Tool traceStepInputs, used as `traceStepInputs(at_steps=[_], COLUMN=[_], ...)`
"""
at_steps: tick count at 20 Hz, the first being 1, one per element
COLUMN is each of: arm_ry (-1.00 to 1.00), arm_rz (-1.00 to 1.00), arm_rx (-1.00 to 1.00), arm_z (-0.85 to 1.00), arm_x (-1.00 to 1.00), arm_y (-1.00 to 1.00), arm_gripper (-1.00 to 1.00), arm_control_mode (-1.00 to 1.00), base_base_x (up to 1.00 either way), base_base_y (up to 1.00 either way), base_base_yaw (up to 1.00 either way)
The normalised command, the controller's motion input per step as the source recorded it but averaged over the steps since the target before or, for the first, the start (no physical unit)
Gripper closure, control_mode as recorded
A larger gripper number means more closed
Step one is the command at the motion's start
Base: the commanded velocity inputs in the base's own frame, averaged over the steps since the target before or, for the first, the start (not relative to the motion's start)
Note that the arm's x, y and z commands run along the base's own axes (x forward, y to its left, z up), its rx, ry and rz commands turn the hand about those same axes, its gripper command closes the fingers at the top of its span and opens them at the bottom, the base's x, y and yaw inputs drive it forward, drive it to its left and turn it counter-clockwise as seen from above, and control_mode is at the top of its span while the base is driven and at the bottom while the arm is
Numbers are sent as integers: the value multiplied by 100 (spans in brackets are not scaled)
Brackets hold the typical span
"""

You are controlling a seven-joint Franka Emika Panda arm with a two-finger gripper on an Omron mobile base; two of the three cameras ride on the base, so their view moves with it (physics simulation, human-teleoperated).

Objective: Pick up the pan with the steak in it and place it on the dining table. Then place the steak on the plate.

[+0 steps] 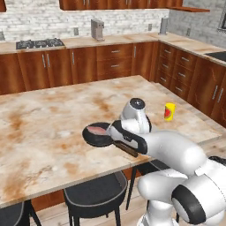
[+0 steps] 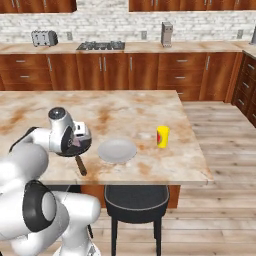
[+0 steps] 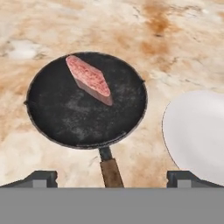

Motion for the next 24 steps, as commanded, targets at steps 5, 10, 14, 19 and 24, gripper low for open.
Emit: traceStepInputs(at_steps=[5,10,14,19,24], arm_ry=[0,1,3,3,1], arm_rz=[-6,-1,0,0,0], arm_rx=[-5,0,0,0,0], arm_z=[-3,-4,-14,-14,-10], arm_x=[49,10,29,11,11], arm_y=[21,8,44,38,2], arm_gripper=[-100,-100,-100,-100,-100], arm_control_mode=[-100,-100,-100,-100,-100], base_base_x=[0,0,0,0,0], base_base_y=[0,0,0,0,0], base_base_yaw=[0,0,0,0,0])
